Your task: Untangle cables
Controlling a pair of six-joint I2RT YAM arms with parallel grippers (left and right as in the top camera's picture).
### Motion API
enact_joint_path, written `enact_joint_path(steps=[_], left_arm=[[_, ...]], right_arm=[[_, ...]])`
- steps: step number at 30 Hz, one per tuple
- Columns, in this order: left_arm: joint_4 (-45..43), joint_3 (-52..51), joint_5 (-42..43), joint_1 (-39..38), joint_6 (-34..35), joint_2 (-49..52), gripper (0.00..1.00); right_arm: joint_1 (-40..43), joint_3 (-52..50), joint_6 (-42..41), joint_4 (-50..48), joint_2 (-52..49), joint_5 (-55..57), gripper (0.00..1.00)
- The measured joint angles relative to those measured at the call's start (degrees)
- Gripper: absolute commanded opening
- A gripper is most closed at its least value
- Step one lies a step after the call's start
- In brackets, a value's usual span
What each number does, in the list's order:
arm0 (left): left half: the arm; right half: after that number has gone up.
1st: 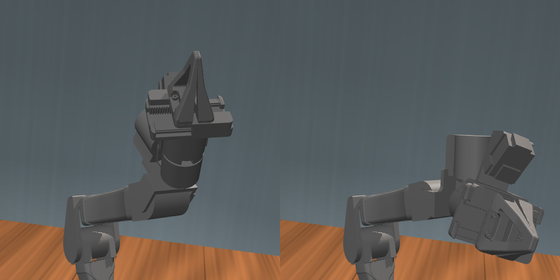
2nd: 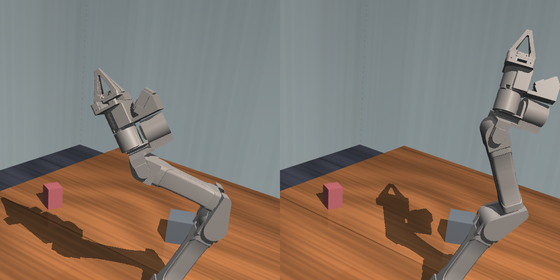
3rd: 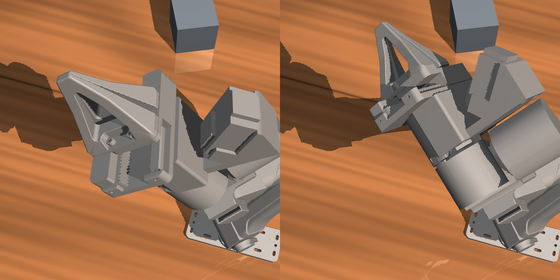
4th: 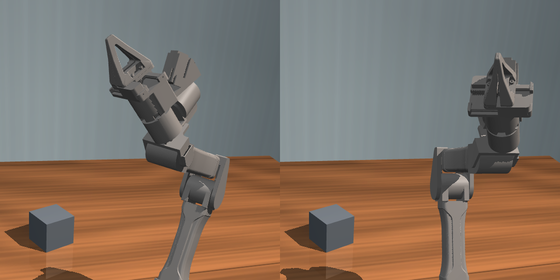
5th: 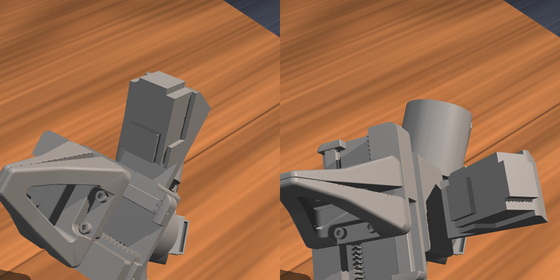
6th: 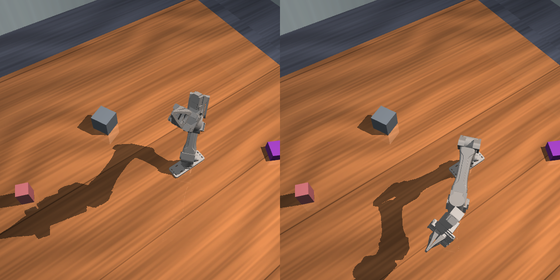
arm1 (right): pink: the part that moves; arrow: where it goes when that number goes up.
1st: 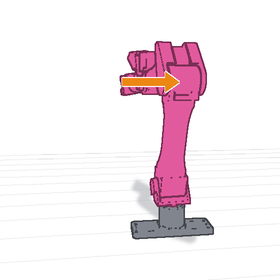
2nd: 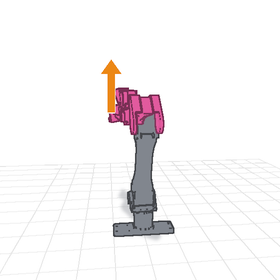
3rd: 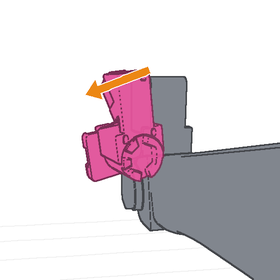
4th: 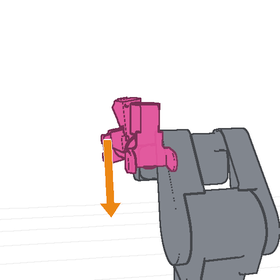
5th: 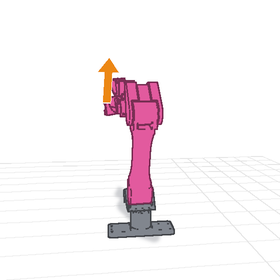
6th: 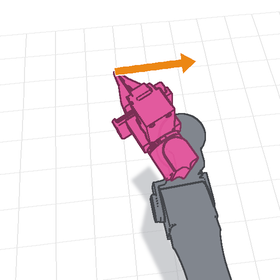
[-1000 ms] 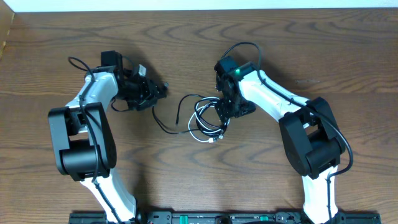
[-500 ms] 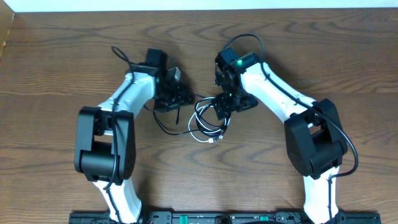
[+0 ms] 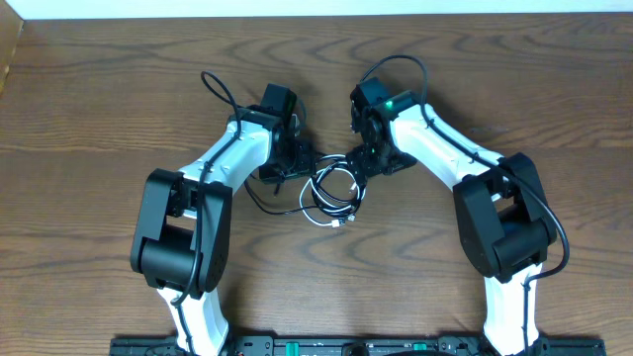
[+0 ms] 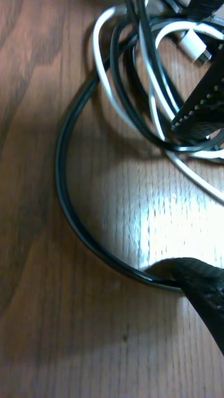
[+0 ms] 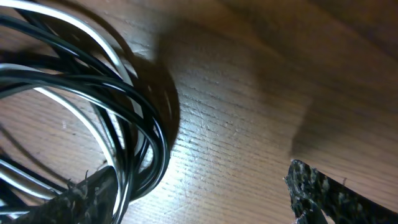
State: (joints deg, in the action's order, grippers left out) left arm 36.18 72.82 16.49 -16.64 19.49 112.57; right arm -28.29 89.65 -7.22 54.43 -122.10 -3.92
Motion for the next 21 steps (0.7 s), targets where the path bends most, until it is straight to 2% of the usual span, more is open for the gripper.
enact_joint_path(steps=[10, 21], left_arm=[[0.04, 0.02, -1.38, -0.2, 0.26, 0.48, 0.65], [1.44, 0.24, 0.33, -0.24, 0.24, 0.57, 0.66]], right_arm=[[-0.81, -4.74, -0.02, -5.44, 1.33, 2.29, 0.83], [-0.83, -4.96, -0.02, -5.68, 1.44, 2.29, 0.84]])
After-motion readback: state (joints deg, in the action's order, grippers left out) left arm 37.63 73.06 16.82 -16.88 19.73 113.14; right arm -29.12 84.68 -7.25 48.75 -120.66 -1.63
